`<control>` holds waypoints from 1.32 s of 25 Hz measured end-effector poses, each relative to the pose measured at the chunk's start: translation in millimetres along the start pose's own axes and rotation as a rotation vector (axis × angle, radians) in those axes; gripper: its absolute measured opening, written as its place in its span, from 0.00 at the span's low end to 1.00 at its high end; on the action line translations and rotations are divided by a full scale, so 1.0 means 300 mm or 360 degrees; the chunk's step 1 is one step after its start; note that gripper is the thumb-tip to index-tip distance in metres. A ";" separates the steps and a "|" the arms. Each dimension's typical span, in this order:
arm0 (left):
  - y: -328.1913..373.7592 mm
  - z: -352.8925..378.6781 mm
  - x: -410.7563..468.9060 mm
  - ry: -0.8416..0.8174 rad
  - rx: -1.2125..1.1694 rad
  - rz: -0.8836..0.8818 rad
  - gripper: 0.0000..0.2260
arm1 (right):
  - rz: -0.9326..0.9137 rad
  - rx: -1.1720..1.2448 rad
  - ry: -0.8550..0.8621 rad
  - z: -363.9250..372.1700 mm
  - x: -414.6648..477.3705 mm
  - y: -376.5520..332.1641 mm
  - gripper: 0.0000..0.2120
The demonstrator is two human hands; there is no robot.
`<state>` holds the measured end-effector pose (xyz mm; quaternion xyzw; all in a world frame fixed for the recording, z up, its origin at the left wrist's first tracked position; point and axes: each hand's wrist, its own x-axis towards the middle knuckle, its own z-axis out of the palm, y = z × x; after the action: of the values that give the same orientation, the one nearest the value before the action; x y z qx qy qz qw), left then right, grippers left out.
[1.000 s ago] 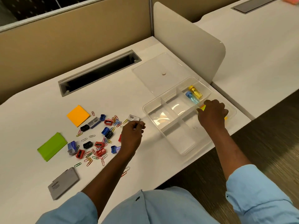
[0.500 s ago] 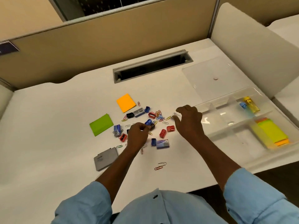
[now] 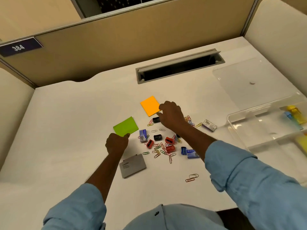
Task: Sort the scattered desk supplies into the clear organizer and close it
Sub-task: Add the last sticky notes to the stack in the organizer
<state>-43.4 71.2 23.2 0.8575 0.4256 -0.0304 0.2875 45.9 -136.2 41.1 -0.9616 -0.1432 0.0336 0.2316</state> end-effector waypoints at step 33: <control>0.078 -0.112 0.024 -0.0325 -0.1642 -0.0258 0.13 | 0.1053 0.1536 0.0281 0.023 0.053 -0.068 0.18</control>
<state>-27.8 82.9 60.0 0.5618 0.4199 0.0774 0.7085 54.9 -111.2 44.2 -0.7403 0.2156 0.0852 0.6311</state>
